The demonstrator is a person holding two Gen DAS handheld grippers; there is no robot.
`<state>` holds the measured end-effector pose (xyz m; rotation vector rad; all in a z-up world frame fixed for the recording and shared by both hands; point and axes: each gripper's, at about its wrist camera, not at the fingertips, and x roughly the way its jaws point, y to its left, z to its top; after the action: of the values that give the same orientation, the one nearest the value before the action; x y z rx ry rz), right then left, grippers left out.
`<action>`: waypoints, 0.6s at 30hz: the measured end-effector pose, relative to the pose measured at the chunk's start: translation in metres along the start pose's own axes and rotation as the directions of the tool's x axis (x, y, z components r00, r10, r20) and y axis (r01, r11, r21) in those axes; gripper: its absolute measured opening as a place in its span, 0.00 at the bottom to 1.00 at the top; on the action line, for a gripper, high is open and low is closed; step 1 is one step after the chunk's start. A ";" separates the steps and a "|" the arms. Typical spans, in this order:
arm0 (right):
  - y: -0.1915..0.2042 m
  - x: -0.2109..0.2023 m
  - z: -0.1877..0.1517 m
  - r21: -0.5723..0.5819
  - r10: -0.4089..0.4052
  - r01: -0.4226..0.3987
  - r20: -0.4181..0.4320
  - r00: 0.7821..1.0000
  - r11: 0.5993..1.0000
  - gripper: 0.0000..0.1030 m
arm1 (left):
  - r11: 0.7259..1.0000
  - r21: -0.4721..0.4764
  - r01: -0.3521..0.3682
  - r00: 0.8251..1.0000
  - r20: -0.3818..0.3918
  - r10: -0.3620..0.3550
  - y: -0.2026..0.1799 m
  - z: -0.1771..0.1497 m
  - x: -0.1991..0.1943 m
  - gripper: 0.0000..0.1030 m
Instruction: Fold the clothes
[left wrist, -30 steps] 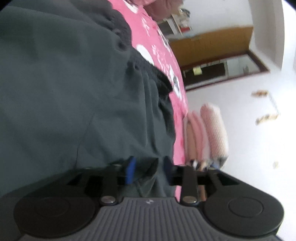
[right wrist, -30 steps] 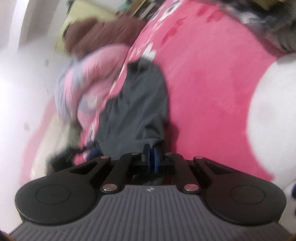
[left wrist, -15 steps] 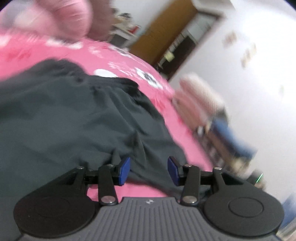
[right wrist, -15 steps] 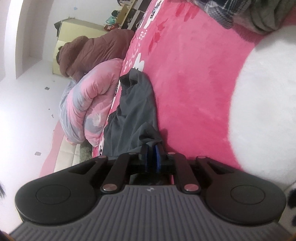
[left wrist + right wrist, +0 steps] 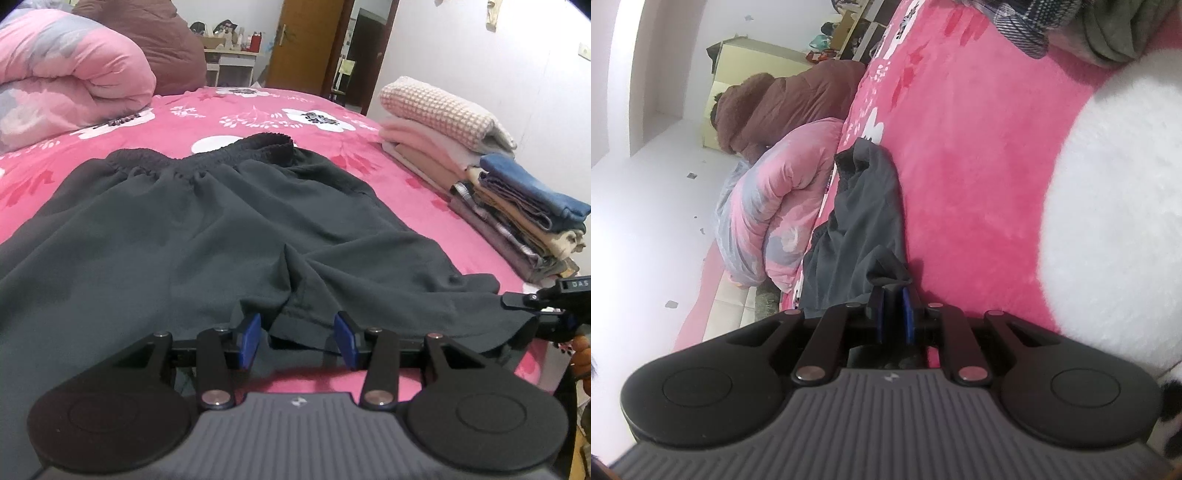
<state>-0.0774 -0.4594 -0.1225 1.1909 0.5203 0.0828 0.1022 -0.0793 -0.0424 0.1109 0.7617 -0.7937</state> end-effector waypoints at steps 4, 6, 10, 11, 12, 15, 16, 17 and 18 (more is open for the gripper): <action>-0.002 -0.001 0.001 0.001 0.011 -0.011 0.000 1.000 1.000 0.10 | 0.999 -0.004 0.045 0.998 -0.031 -0.046 0.004 0.006 0.010 0.43; -0.004 -0.001 0.001 0.001 0.015 -0.015 0.001 1.000 1.000 0.10 | 0.999 0.006 0.047 0.998 -0.040 -0.047 0.004 0.007 0.015 0.43; -0.005 -0.001 0.001 -0.007 0.020 -0.020 0.000 1.000 1.000 0.09 | 0.999 0.002 0.043 0.997 -0.061 -0.043 0.006 0.009 0.025 0.42; -0.006 -0.001 0.001 -0.007 0.021 -0.021 0.000 1.000 1.000 0.09 | 0.999 -0.007 0.045 0.997 -0.064 -0.045 0.007 0.010 0.027 0.40; -0.006 -0.001 0.001 -0.008 0.022 -0.022 0.000 1.000 1.000 0.09 | 0.999 -0.019 0.045 0.997 -0.068 -0.047 0.008 0.011 0.029 0.29; -0.005 -0.001 0.001 -0.010 0.022 -0.022 -0.001 1.000 1.000 0.09 | 0.997 -0.058 0.056 0.995 -0.084 -0.060 0.007 0.010 0.028 0.10; -0.005 -0.002 0.001 -0.009 0.021 -0.021 -0.001 1.000 1.000 0.10 | 0.996 -0.075 0.058 0.994 -0.086 -0.064 0.007 0.009 0.026 0.09; -0.004 -0.003 0.001 -0.007 0.020 -0.020 -0.001 1.000 1.000 0.11 | 0.993 -0.099 0.064 0.993 -0.088 -0.073 0.008 0.007 0.023 0.07; -0.003 -0.005 0.000 -0.007 0.019 -0.019 0.001 1.000 1.000 0.13 | 0.988 -0.132 0.077 0.992 -0.088 -0.089 0.010 0.006 0.018 0.07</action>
<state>-0.0828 -0.4626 -0.1236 1.1894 0.5073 0.1006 0.1203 -0.0855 -0.0518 0.0009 0.9090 -0.8204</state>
